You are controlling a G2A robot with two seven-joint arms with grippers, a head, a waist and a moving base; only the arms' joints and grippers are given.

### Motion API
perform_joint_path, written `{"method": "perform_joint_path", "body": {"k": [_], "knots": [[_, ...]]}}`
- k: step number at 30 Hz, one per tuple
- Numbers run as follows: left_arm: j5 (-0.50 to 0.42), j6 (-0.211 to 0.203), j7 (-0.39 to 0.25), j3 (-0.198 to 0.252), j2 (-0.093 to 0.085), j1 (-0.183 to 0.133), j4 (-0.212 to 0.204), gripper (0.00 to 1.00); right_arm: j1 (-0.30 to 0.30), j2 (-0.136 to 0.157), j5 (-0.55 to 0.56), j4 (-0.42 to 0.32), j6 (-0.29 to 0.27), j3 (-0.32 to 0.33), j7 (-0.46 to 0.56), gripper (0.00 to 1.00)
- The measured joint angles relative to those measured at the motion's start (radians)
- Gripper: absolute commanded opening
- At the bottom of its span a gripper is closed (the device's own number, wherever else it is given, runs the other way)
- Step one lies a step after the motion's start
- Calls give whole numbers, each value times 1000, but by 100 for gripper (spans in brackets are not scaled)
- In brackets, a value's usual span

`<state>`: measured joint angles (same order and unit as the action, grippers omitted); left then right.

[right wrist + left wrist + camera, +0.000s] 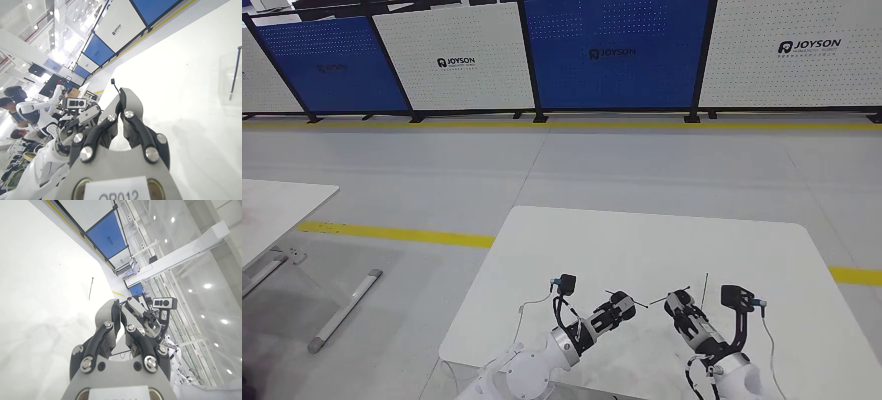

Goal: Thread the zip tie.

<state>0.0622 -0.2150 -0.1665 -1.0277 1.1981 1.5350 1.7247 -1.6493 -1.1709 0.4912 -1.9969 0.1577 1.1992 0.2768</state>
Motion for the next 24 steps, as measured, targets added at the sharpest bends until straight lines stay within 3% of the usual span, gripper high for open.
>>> {"method": "perform_joint_path", "body": {"k": [13, 24], "knots": [[0, 0, 0, 0, 0, 0, 0, 0, -41, 2, -5, -20, -33, 27, -1, 0], [0, 0, 0, 0, 0, 0, 0, 0, -36, -1, 5, -18, -39, 24, 5, 0]]}}
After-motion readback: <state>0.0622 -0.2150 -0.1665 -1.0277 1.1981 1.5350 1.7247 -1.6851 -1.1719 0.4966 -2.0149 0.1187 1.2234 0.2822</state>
